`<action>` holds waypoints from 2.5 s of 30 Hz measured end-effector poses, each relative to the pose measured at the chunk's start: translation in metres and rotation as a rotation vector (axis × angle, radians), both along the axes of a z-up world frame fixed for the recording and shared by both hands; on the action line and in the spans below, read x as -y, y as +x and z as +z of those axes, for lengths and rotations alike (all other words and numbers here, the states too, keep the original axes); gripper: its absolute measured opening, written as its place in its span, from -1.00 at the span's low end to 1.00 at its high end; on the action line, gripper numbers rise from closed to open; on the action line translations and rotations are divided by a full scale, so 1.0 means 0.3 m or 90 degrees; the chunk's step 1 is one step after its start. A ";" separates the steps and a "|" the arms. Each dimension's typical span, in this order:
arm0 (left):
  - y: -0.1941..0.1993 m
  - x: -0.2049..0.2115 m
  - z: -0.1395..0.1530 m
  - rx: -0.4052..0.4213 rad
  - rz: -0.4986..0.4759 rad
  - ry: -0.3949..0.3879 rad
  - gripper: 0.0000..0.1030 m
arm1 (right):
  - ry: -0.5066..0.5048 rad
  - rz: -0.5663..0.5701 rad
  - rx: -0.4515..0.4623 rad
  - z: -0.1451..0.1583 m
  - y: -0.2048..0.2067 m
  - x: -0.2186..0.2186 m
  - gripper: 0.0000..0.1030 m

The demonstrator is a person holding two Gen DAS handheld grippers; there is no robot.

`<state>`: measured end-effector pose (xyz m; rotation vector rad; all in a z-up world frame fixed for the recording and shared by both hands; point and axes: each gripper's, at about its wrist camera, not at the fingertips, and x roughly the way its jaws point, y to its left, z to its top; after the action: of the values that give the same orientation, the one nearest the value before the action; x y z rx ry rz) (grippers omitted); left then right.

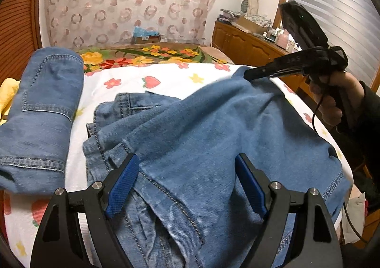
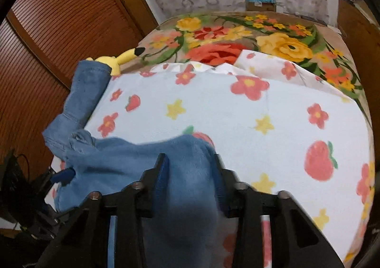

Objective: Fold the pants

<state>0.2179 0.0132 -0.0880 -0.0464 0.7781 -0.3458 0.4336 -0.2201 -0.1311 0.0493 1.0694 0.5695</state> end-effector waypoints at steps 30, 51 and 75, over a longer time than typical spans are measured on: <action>0.012 -0.131 0.108 0.046 0.054 0.006 0.48 | -0.082 -0.043 0.049 0.071 -0.377 0.234 -0.35; 0.110 -0.153 0.150 0.060 0.077 0.056 -0.79 | -0.029 -0.079 0.036 -0.024 -0.492 0.272 -0.35; -0.117 -0.063 0.095 0.026 0.017 0.017 0.33 | -0.001 -0.090 0.034 -0.021 -0.528 0.258 -0.35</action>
<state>0.1826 0.0321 -0.0596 -0.0248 0.7403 -0.3107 0.2753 -0.2975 -0.1375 0.1064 1.0055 0.4407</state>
